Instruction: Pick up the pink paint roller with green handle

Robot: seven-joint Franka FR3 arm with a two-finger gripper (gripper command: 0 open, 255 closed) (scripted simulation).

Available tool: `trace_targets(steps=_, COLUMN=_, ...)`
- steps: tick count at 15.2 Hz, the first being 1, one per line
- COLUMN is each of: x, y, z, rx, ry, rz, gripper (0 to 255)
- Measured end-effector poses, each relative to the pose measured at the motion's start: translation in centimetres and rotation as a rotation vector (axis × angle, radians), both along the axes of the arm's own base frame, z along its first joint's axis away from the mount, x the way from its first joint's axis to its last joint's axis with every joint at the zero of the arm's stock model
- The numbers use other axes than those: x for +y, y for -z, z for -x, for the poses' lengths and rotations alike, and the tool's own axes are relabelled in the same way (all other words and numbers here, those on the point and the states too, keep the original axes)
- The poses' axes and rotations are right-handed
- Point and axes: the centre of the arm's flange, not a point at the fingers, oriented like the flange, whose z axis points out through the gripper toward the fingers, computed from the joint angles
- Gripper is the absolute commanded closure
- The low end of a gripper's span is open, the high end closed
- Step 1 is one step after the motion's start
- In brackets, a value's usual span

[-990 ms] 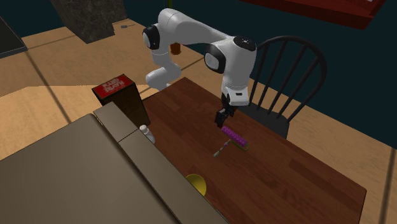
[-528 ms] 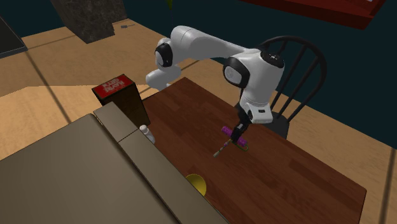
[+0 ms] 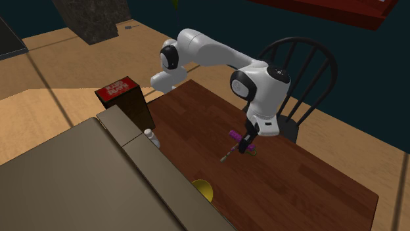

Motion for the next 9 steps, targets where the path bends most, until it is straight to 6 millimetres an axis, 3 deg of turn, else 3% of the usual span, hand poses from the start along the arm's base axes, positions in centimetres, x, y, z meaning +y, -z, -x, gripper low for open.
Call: trace_targets(steps=9, x=-0.02, y=0.14, z=0.01, rx=-0.002, ry=0.001, rz=0.0, gripper=255)
